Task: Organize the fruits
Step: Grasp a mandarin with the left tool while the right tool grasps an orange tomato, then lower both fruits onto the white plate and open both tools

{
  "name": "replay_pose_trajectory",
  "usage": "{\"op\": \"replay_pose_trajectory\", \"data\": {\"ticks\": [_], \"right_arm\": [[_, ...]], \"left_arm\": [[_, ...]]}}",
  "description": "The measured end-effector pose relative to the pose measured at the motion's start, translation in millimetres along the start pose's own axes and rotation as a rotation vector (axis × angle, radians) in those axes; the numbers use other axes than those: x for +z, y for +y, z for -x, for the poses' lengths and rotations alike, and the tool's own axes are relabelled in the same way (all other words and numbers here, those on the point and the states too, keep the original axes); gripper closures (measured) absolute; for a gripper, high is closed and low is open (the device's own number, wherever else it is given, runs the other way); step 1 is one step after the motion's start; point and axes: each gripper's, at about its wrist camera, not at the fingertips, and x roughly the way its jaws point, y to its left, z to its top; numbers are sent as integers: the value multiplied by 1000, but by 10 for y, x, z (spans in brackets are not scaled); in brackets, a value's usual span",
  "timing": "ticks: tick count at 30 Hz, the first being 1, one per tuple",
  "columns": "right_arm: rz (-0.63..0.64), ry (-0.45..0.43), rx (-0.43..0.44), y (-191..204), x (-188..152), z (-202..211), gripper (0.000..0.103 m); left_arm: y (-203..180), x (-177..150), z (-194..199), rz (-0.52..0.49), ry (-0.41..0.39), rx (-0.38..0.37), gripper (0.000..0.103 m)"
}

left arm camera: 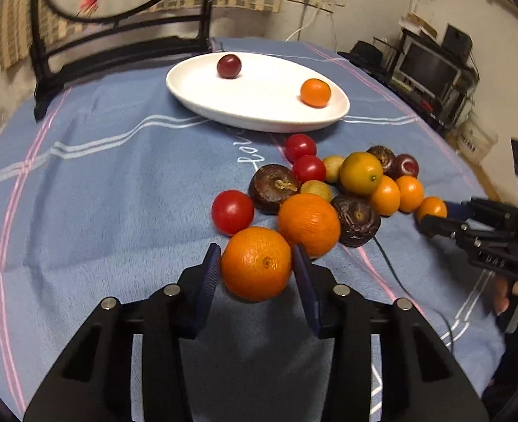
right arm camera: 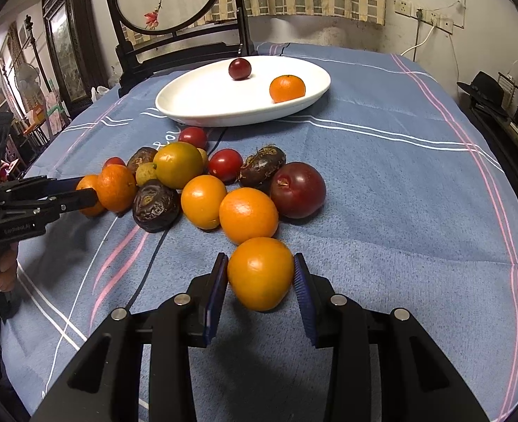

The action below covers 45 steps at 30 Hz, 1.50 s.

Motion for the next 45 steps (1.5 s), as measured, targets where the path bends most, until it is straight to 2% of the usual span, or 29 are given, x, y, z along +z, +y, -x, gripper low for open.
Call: {"op": "replay_pose_trajectory", "data": {"ticks": [5,8,11,13,17,21,25,28,32,36,41,45], "right_arm": [[1,-1,1,5,-4,7,64],[0,-2,2,3,-5,9,64],[1,-1,1,9,-7,10,64],[3,0,-2,9,-6,8,64],[0,0,-3,3,-1,18,66],[4,-45,14,28,79,173,66],[42,-132,36,130,311,413,66],[71,-178,36,230,583,445,66],[68,-192,36,333,978,204,66],[7,-124,45,328,1235,-197,66],[-3,-79,19,295,1355,-559,65],[-34,-72,47,200,1377,-685,65]], "left_arm": [[-7,-43,43,-19,10,2,61],[-76,-72,14,-62,19,35,60],[-125,-101,-132,-84,64,71,60],[-145,-98,-147,-98,52,92,60],[-75,-70,-125,-56,40,97,62],[-63,-36,18,-65,-7,106,62],[-63,87,228,-65,-65,110,62],[-64,296,322,-46,-106,104,62],[-103,674,228,-15,-131,89,62],[-112,991,-80,28,-98,91,62],[-91,1220,-457,51,-46,107,62],[-48,1330,-660,81,-29,119,62]]}}
